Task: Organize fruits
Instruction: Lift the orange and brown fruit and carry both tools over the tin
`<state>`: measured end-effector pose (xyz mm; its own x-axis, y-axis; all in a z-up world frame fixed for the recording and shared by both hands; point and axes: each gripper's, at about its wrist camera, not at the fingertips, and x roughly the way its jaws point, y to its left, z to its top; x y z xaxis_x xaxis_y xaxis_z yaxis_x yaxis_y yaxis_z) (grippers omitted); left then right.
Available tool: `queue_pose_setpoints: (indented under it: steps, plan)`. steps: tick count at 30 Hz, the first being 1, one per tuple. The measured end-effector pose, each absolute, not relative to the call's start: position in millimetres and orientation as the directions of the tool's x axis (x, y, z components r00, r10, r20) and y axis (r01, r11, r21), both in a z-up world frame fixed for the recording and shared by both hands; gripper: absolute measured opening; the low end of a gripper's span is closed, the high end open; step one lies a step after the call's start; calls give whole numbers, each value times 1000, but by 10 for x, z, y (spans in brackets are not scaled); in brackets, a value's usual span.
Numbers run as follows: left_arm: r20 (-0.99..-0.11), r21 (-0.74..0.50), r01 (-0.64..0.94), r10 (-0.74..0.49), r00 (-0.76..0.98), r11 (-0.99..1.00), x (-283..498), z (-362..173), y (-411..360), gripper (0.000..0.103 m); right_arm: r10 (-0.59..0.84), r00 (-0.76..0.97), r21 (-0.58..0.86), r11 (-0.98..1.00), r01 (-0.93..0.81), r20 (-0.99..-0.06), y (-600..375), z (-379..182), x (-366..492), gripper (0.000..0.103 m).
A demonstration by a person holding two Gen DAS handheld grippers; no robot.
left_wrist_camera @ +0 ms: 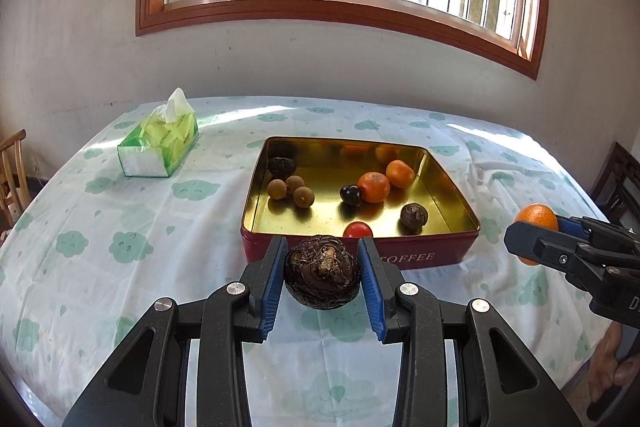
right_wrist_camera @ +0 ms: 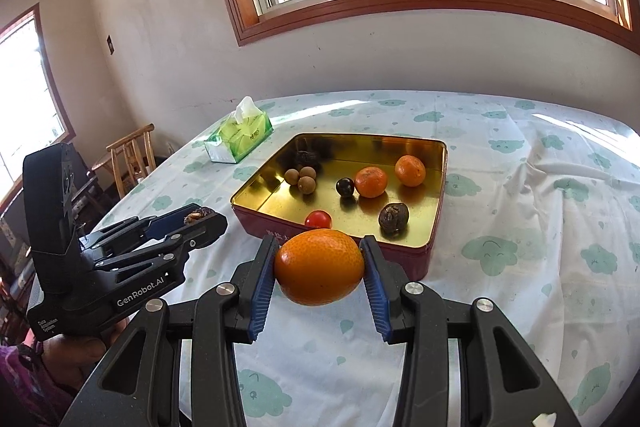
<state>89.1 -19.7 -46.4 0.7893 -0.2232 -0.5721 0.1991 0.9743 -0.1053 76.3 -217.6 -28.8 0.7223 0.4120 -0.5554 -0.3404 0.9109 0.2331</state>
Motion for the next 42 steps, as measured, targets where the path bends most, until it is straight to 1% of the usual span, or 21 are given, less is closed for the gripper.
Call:
queue_pose_setpoints:
  steps: [16, 24, 42]
  plan:
    - [-537, -93, 182, -203, 819, 979, 1211, -327, -204, 37, 417, 733, 243, 909, -338, -538, -2152, -221, 1067, 39]
    - [-526, -96, 163, -189, 829, 982, 1410, -369, -173, 37, 377, 743, 228, 926, -300, -554, -2091, -314, 1261, 39]
    - [-521, -89, 164, -186, 833, 982, 1777, -523, -163, 37, 349, 743, 228, 937, -266, -571, -2061, -468, 1597, 39]
